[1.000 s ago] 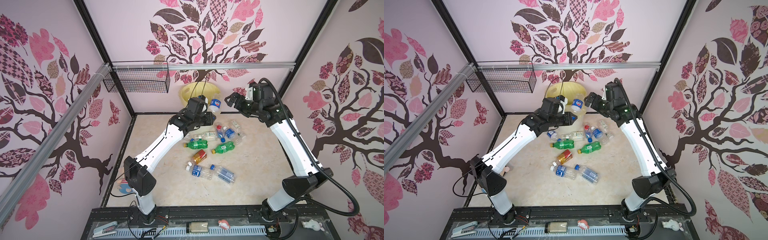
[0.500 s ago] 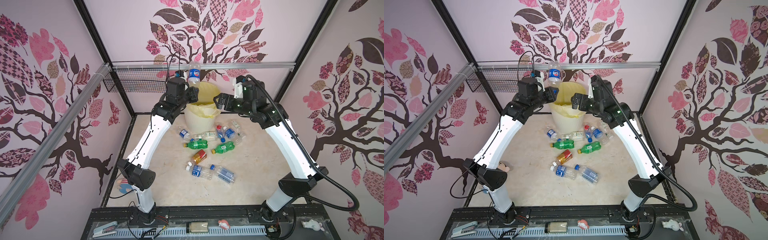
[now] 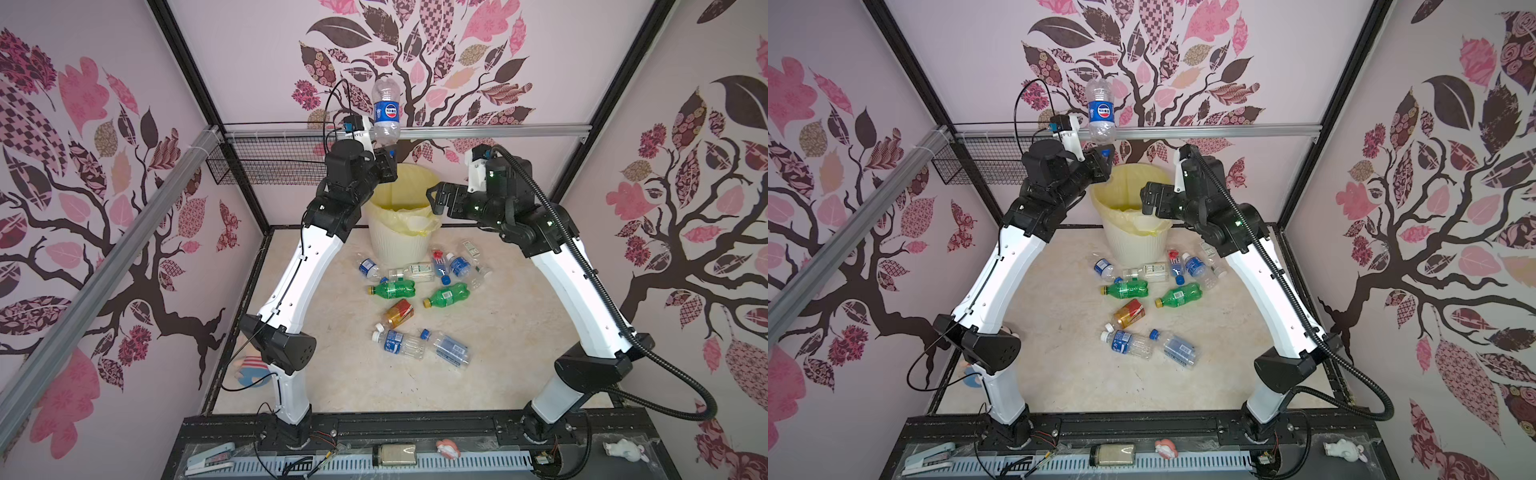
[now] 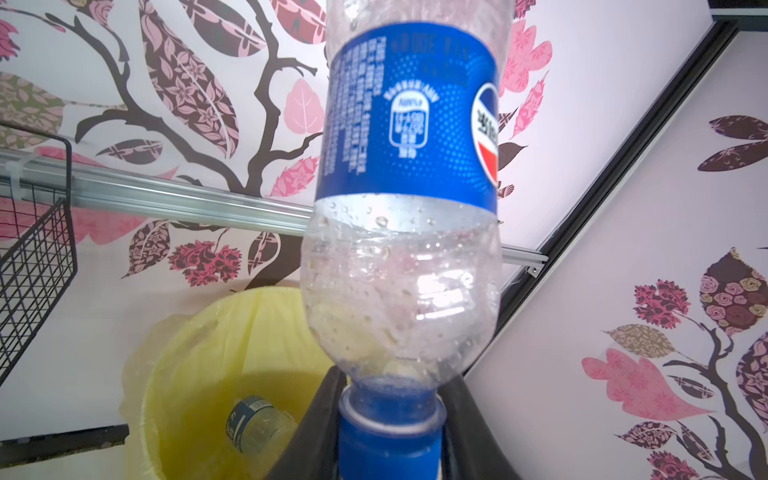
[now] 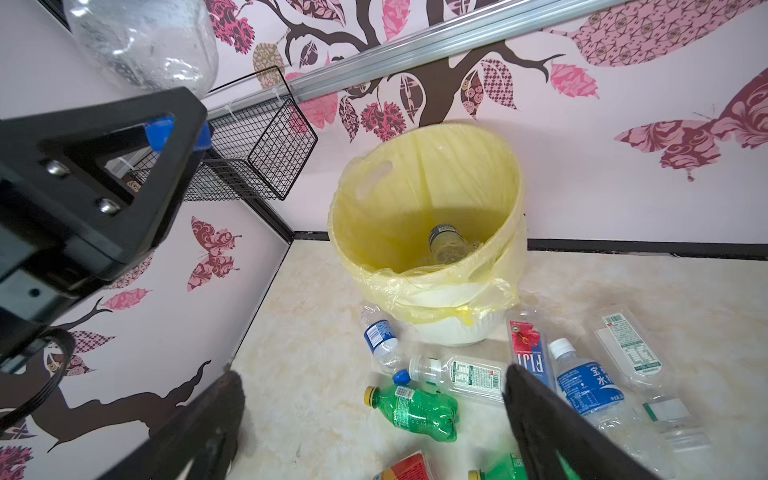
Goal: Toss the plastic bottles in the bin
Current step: 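Raise both held bottles over the bin and open both grippers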
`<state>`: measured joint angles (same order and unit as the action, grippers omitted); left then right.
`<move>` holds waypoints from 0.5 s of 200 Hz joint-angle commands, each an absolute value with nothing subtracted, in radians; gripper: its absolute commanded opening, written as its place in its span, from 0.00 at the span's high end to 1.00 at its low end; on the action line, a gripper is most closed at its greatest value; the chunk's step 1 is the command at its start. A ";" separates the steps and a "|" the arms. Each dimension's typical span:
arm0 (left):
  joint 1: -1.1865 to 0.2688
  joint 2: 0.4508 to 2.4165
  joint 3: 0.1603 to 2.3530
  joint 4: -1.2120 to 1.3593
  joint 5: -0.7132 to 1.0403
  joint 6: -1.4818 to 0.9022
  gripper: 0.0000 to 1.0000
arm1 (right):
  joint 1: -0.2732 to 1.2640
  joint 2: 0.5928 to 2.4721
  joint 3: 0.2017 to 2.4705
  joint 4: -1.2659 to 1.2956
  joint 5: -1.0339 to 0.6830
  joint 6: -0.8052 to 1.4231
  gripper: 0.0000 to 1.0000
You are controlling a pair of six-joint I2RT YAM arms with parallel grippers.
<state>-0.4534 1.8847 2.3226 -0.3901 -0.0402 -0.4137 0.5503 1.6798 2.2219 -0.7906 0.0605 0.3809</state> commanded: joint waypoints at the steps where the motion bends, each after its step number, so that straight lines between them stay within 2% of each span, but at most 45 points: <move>1: -0.455 1.917 2.351 -0.342 -0.042 -0.413 0.86 | 0.549 1.701 2.253 -0.802 0.088 0.370 0.00; 17: -0.455 1.950 2.287 -0.336 -0.048 -0.432 0.86 | 0.549 1.703 2.247 -0.806 0.094 0.371 0.00; 33: -0.456 2.006 2.269 -0.359 -0.049 -0.465 0.78 | 0.548 1.703 2.238 -0.811 0.093 0.377 0.00; 58: -0.456 2.043 2.263 -0.364 -0.011 -0.485 0.53 | 0.549 1.696 2.235 -0.811 0.090 0.376 0.00; 68: -0.456 2.042 2.260 -0.373 -0.012 -0.483 0.39 | 0.548 1.691 2.231 -0.813 0.097 0.374 0.00; 86: -0.457 2.030 2.243 -0.382 -0.018 -0.480 0.24 | 0.546 1.681 2.222 -0.812 0.101 0.372 0.00; 100: -0.458 2.021 2.237 -0.388 -0.017 -0.479 0.16 | 0.547 1.678 2.216 -0.811 0.100 0.373 0.00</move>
<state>-0.4534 2.0682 2.2326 -0.4065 -0.0216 -0.4797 0.5484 1.6802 2.2166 -0.7979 0.0837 0.3805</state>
